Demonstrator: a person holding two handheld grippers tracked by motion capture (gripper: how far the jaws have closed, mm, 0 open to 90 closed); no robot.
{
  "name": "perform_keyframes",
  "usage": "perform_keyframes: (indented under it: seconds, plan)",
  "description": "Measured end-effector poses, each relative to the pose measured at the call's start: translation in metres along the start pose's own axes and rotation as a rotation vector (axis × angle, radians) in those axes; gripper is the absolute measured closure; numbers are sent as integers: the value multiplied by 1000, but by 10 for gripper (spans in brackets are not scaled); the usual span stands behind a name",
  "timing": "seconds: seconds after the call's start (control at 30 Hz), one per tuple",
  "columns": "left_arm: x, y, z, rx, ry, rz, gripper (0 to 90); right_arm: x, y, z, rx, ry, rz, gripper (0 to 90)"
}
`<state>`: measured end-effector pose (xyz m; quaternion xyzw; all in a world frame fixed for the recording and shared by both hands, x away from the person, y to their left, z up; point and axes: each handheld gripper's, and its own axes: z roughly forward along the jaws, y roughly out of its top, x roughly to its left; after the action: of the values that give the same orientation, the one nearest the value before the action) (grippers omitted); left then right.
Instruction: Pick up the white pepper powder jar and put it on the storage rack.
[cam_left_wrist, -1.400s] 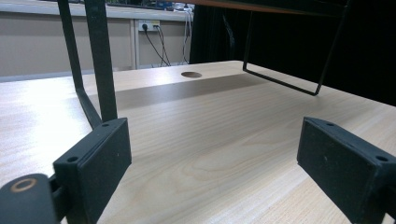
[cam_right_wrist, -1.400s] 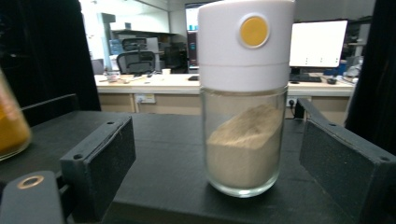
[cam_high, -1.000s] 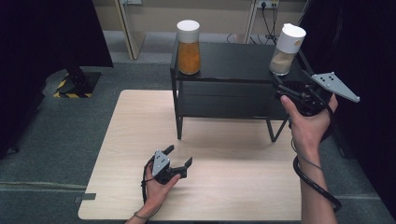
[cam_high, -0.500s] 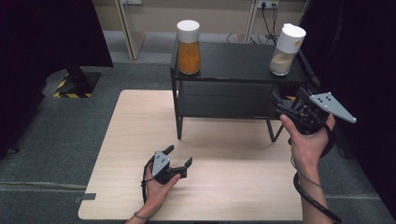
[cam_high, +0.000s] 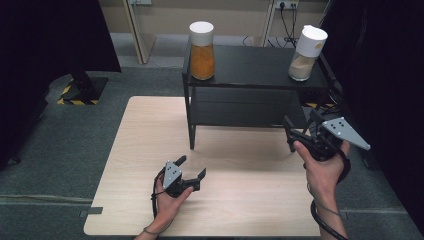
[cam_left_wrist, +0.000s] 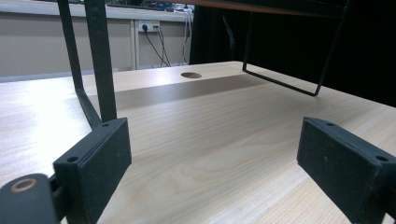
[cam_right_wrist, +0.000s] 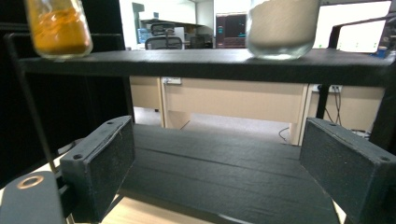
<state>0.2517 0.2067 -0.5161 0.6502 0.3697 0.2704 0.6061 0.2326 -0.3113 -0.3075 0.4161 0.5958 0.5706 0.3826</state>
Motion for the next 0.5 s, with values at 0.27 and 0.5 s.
perform_keyframes:
  seconds: [0.27, 0.5]
  plan:
    - [0, 0, 0, -1, 1, 0, 96, 0, -24, -2, 20, 19, 12, 109]
    - [-1, 0, 0, -2, 3, 1, 96, -2, -41, -2, 36, 22, 26, 108]
